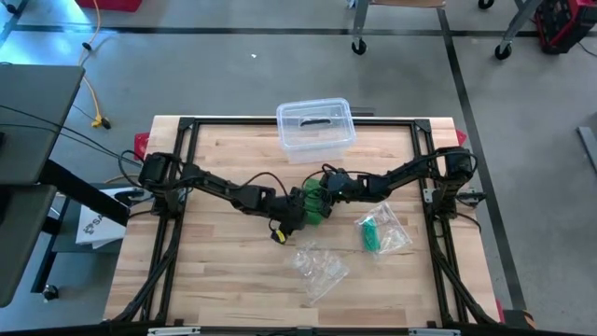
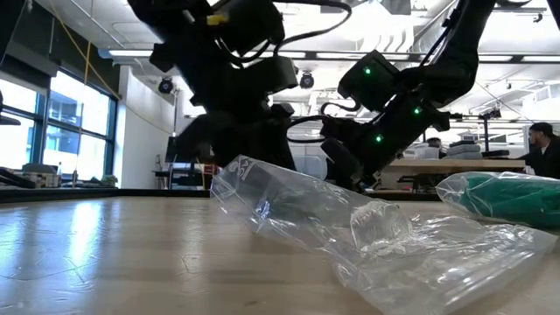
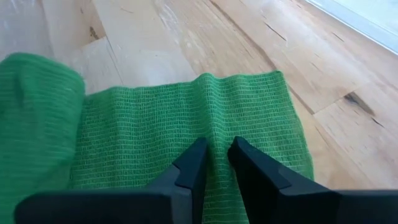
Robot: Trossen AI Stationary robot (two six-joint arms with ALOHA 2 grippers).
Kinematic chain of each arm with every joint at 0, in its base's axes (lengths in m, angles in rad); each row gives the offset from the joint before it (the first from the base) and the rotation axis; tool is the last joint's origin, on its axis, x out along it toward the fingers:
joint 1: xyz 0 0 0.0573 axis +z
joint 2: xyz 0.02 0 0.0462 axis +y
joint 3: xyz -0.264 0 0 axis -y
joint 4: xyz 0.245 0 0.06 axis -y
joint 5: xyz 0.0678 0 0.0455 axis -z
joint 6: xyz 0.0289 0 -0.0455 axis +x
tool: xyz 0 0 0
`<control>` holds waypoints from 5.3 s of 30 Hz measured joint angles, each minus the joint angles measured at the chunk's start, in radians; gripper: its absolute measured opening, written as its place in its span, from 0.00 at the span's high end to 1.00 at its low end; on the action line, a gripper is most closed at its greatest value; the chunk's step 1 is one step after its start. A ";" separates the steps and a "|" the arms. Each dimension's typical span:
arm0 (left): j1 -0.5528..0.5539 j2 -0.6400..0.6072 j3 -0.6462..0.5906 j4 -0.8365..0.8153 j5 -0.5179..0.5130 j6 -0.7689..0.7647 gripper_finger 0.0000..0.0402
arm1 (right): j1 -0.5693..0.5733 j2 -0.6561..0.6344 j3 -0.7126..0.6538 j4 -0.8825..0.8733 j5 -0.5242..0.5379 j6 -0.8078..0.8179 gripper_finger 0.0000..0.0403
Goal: Roll bandage
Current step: Roll the green bandage
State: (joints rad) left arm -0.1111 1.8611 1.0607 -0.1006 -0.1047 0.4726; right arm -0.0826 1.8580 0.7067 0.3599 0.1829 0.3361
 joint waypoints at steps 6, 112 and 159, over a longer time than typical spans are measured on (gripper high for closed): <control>0.009 0.001 -0.001 0.012 -0.053 -0.023 0.42 | 0.000 0.000 0.000 -0.001 -0.005 0.000 0.81; -0.047 0.098 0.048 -0.012 0.178 -0.307 0.82 | 0.067 0.003 -0.003 0.044 -0.195 -0.030 0.81; -0.053 -0.066 -0.102 0.091 0.033 -0.075 0.55 | 0.153 -0.142 -0.002 -0.064 -0.141 -0.091 0.63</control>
State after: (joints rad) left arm -0.1638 1.7950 0.9585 -0.0091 -0.0714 0.3975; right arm 0.0700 1.7157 0.7052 0.2961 0.0420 0.2450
